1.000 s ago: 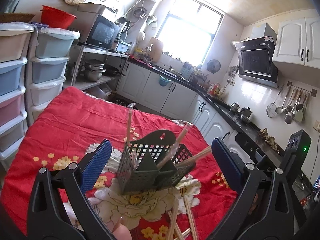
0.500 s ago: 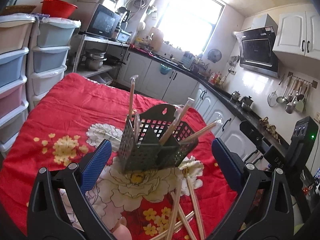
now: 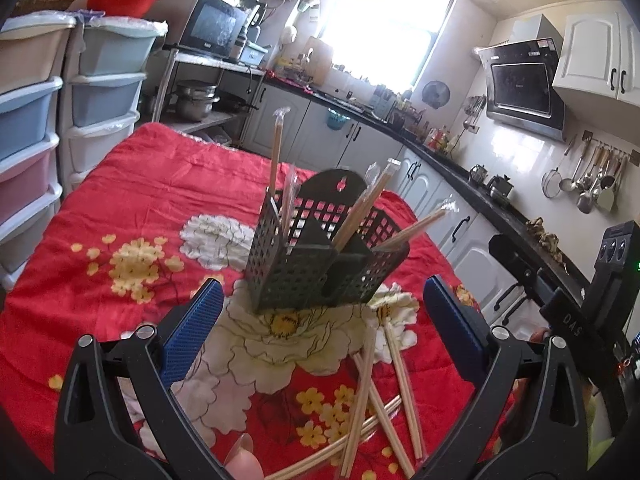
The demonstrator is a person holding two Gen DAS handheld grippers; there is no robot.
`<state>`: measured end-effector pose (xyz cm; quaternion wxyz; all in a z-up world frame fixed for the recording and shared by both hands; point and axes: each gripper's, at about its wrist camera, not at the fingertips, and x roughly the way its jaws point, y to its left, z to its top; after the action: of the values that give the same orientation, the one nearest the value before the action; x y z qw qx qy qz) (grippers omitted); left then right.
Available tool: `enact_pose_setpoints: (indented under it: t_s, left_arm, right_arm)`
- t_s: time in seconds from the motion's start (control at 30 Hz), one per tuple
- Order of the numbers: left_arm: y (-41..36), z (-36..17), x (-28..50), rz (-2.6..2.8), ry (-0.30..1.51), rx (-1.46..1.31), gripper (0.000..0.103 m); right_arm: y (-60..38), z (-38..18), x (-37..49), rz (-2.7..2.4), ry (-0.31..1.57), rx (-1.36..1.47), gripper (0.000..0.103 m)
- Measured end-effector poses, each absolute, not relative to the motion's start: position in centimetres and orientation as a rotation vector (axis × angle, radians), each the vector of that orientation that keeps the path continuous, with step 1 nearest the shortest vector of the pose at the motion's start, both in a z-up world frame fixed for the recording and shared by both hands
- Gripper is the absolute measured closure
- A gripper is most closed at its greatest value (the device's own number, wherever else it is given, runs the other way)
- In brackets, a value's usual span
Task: Organize utensils
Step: 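Withdraw both grippers and move them down toward the chopstick pile, then close the left gripper on a chopstick while the right gripper grasps another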
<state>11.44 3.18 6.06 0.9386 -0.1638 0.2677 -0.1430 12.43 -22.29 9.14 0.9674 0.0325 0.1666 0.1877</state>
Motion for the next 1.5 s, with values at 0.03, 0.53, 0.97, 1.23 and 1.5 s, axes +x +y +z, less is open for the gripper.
enact_pose_setpoints:
  t_s: [0.03,0.53,0.97,1.23,1.5]
  left_arm:
    - [3.2,5.8,11.4,-0.292,0.554,-0.334,0.011]
    - [2.2,2.6,10.0,-0.317,0.650,-0.302,0.011]
    - [-0.3,-1.0,7.3,-0.408,0.757,-0.263,0.011]
    - [-1.7,-2.8,5.6,-0.484,0.825,-0.223,0.019]
    - [-2.7,-4.2,5.1,-0.527,0.892,-0.218,0.036]
  right_arm:
    - [-22.3,9.0,12.4,0.379,0.341,0.067,0.024]
    - [-22.6,7.1,12.2,0.364,0.403,0.068,0.024]
    - [-24.0,4.7,13.2,0.289,0.493,0.063,0.024]
    - [-24.6,2.6,14.2,0.257,0.573,0.056,0.030]
    - [-24.3,1.8,14.7,0.261,0.610,0.051,0.035]
